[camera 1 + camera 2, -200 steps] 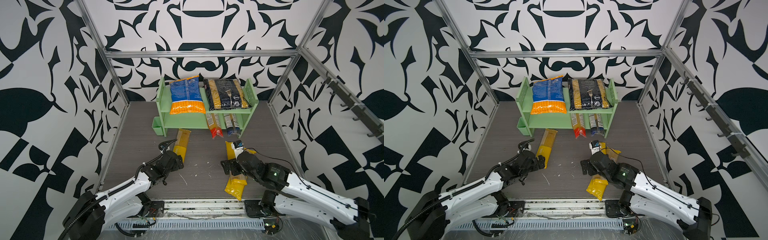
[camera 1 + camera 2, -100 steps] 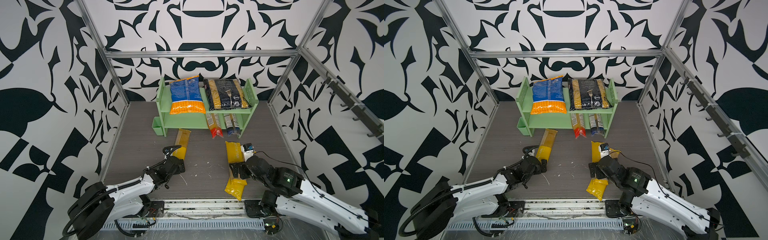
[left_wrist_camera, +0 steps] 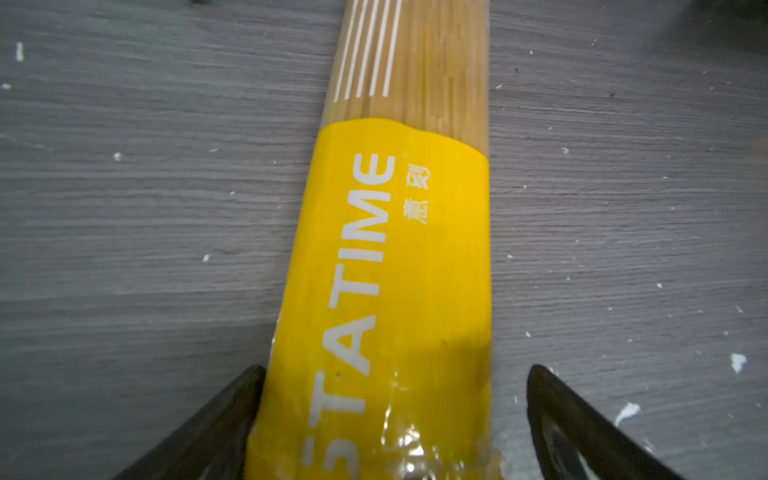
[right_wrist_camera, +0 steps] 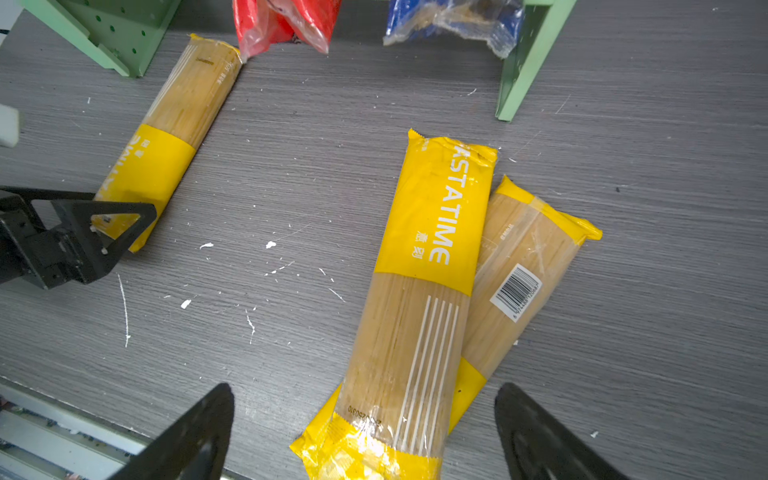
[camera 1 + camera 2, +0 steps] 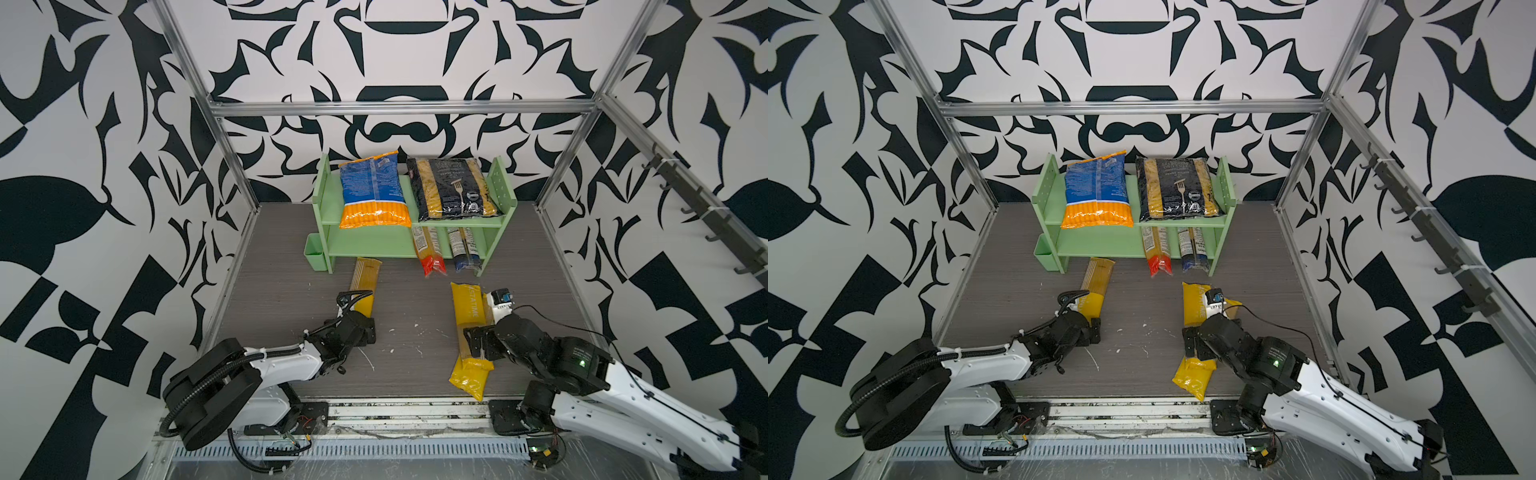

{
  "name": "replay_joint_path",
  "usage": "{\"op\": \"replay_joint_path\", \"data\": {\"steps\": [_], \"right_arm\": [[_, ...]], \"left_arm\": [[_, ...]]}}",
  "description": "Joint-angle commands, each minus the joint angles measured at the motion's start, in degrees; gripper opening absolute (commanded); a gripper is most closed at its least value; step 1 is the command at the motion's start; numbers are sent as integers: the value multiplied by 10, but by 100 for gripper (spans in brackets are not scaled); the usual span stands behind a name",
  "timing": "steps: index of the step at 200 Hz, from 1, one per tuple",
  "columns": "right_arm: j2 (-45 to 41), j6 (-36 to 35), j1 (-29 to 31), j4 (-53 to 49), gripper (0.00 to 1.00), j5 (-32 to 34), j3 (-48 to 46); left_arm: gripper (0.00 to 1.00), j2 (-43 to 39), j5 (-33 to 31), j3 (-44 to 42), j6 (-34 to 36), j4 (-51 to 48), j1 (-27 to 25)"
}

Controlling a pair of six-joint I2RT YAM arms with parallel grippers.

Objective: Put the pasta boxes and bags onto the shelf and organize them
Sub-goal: 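Close the left gripper on the yellow spaghetti pack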

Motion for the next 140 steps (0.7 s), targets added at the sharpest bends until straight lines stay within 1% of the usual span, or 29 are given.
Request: {"op": "replay_joint_path", "data": {"steps": [1, 48, 101, 114, 134, 138, 140], "right_arm": [[-6, 8, -2, -14, 100, 20, 17], [1, 8, -3, -16, 100, 19, 21], [4, 3, -3, -22, 100, 17, 31], [5, 1, -2, -28, 100, 16, 35], [5, 0, -2, -38, 100, 16, 41], [4, -1, -3, -40, 100, 16, 42], [4, -1, -3, -40, 100, 16, 42]], "left_arm": [[99, 33, 20, -2, -26, -13, -25], [99, 82, -8, 10, -71, -29, -72], [100, 143, -10, 20, -126, -41, -90], [96, 162, -12, 22, -139, -41, -98], [86, 190, -16, 26, -158, -34, -110], [86, 197, -14, 26, -161, -30, -112], [82, 200, -14, 26, -162, -28, -113]]}}
